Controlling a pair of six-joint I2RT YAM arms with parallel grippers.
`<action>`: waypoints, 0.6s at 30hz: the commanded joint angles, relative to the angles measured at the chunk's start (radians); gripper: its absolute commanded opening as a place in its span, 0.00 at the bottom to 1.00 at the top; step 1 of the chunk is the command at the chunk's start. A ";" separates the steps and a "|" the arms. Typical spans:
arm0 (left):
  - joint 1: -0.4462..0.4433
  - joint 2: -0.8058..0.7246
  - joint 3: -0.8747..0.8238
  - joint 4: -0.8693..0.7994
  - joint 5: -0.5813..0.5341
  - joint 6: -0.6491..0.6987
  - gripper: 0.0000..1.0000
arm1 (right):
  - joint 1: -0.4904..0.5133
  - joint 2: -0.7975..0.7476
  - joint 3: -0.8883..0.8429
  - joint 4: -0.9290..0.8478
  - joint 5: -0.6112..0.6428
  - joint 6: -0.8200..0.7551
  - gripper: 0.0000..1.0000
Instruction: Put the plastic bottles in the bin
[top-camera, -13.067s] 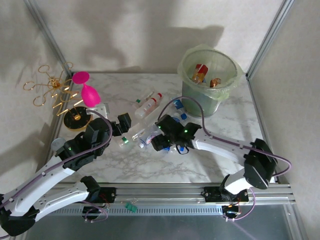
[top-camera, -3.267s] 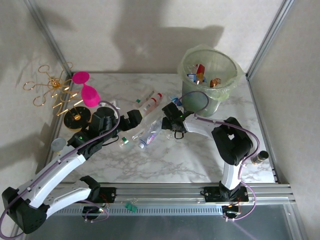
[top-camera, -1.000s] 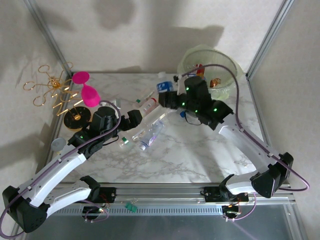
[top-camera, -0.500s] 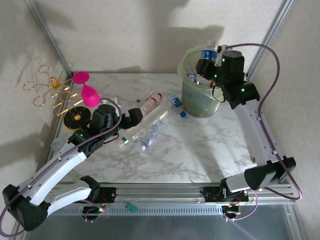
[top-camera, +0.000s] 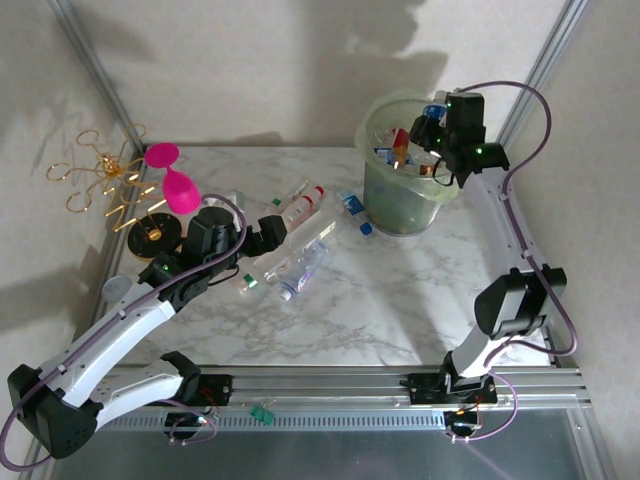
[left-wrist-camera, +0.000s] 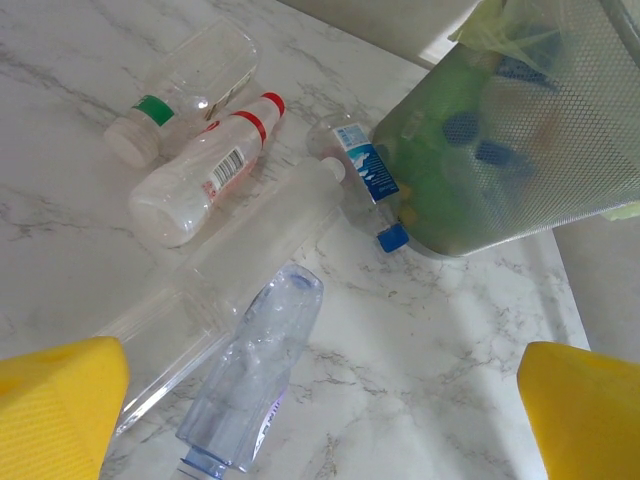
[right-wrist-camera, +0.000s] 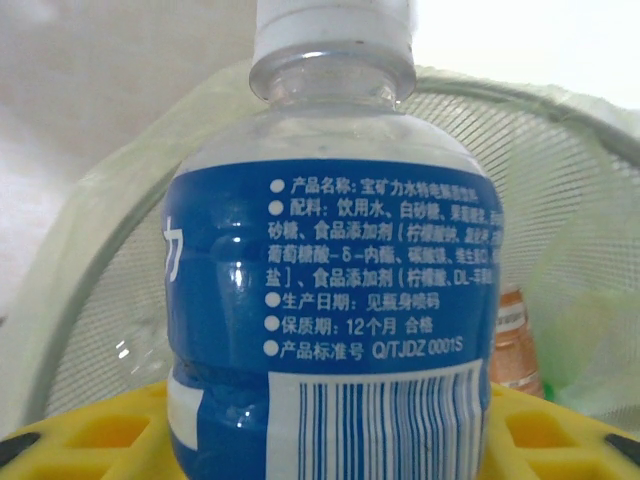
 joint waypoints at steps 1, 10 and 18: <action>-0.004 0.010 0.000 0.027 0.018 0.013 1.00 | -0.011 0.063 0.060 -0.028 0.038 -0.029 0.32; -0.004 0.015 0.001 0.027 0.023 0.017 1.00 | -0.006 0.180 0.060 -0.060 0.042 -0.018 0.37; -0.004 0.019 0.002 0.031 0.030 0.025 1.00 | -0.005 0.241 0.040 -0.063 0.031 -0.010 0.54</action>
